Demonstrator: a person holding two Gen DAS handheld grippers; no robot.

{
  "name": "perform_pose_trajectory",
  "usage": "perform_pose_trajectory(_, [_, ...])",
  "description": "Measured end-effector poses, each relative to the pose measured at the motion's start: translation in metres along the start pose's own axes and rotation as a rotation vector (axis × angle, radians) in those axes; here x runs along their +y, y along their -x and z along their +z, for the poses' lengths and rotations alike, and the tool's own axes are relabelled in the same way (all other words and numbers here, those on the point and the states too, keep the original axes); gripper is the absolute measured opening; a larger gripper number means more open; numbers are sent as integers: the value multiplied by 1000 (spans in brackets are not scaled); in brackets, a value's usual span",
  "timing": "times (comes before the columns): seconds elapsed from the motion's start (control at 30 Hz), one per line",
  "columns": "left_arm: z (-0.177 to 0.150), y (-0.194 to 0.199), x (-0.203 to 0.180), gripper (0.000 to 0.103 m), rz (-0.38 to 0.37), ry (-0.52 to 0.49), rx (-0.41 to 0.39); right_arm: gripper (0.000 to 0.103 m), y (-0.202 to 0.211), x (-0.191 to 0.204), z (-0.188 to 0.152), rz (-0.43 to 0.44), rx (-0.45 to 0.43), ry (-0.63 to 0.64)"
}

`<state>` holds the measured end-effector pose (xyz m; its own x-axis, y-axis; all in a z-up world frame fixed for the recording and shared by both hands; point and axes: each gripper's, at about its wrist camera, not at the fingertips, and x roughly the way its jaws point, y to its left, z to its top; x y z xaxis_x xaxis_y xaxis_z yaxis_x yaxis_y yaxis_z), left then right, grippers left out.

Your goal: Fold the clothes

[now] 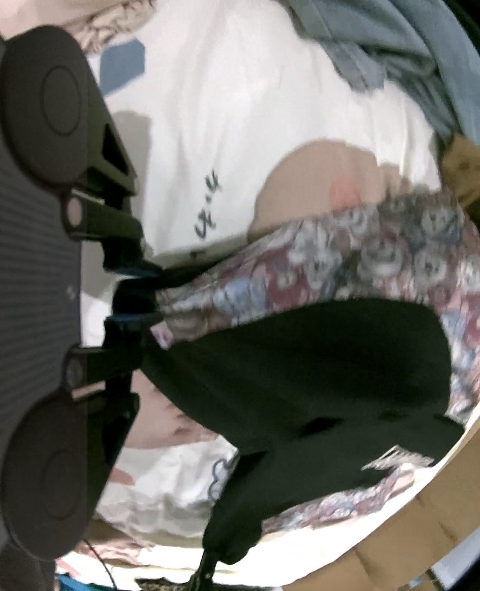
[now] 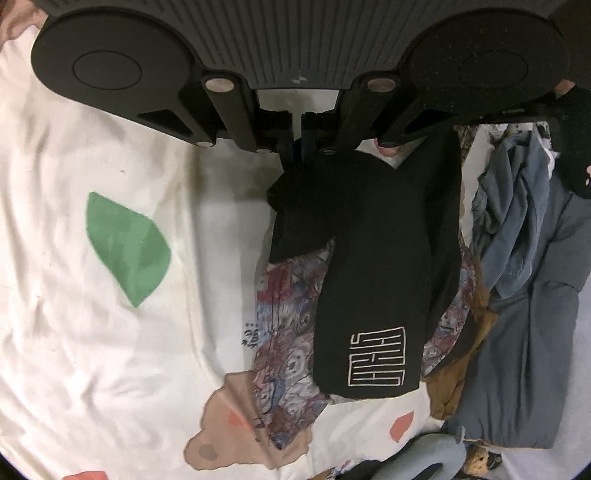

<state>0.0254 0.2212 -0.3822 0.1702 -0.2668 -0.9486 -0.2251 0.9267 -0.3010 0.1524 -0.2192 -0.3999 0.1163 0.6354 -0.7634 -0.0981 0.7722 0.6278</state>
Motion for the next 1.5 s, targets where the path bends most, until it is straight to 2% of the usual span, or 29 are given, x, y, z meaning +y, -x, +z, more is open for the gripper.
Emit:
perform_pose_trajectory(0.07, [3, 9, 5, 24, 16, 4, -29, 27, 6, -3, 3, -1, -13, -12])
perform_pose_trajectory(0.1, [5, 13, 7, 24, 23, 3, -46, 41, 9, -4, 5, -9, -28, -9])
perform_pose_trajectory(0.13, [9, 18, 8, 25, 31, -2, -62, 44, 13, -4, 8, -19, -45, -5])
perform_pose_trajectory(0.27, [36, 25, 7, 27, 64, -35, -128, 44, 19, -9, 24, -41, -89, -4])
perform_pose_trajectory(0.63, [120, 27, -2, 30, 97, -166, -298, 44, 22, -7, 73, -89, -199, 70])
perform_pose_trajectory(0.7, [131, 27, -3, 33, 112, -184, -325, 44, 20, -6, 82, -98, -215, 87])
perform_pose_trajectory(0.83, [154, 27, -3, 52, 133, -200, -385, 45, 13, -7, 99, -107, -236, 102])
perform_pose_trajectory(0.9, [162, 29, -4, 52, 133, -209, -409, 50, 9, -7, 106, -106, -245, 109])
perform_pose_trajectory(1.03, [177, 27, -11, 54, 169, -259, -437, 51, -6, -8, 122, -76, -246, 103])
perform_pose_trajectory(1.17, [192, 21, -18, 54, 137, -278, -451, 51, -24, -3, 132, -81, -238, 117])
perform_pose_trajectory(1.5, [224, -3, -54, 57, 49, -425, -463, 51, -63, -5, 156, -136, -196, 133])
